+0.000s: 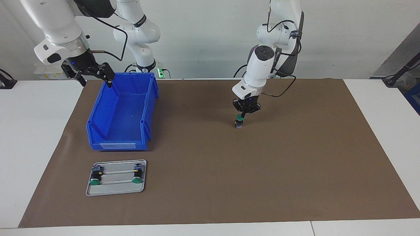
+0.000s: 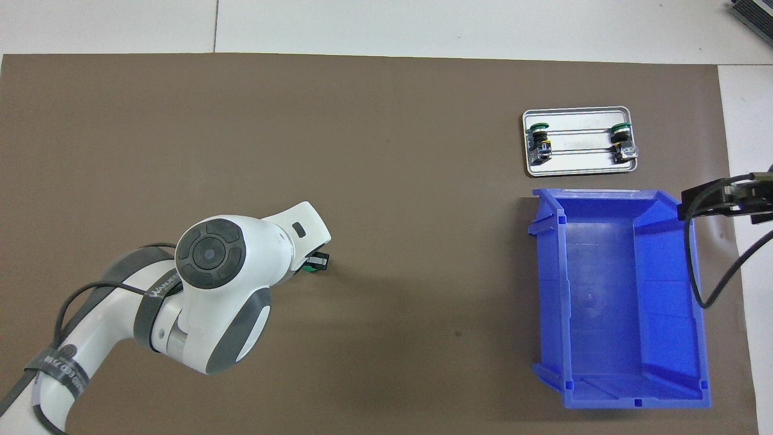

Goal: Place and press button with both arms

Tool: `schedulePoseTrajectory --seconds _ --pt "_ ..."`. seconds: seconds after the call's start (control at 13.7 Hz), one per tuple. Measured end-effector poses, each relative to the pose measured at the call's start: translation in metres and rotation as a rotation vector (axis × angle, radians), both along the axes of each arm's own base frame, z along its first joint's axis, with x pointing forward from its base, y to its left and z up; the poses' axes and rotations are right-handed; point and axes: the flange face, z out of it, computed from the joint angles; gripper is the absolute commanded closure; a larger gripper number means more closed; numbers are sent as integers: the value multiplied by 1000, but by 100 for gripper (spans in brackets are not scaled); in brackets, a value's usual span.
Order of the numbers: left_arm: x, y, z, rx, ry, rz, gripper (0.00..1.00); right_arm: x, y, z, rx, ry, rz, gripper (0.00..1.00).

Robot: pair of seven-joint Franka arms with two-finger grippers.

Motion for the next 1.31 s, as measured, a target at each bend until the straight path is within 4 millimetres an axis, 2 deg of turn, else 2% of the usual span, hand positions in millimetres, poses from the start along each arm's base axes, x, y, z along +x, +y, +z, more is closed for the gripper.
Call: schedulePoseTrajectory --seconds 0.51,0.95,1.02,1.17,1.31 --pt "-11 2 -22 -19 -39 -4 100 0 0 0 0 0 0 0" --pt "-12 3 -22 -30 -66 -2 100 0 0 0 0 0 0 0" --pt "-11 2 -19 -22 -49 -3 100 0 0 0 0 0 0 0" --pt "-2 -2 -2 3 6 -6 100 0 0 0 0 0 0 0" --pt "15 -1 33 20 49 5 100 0 0 0 0 0 0 0"
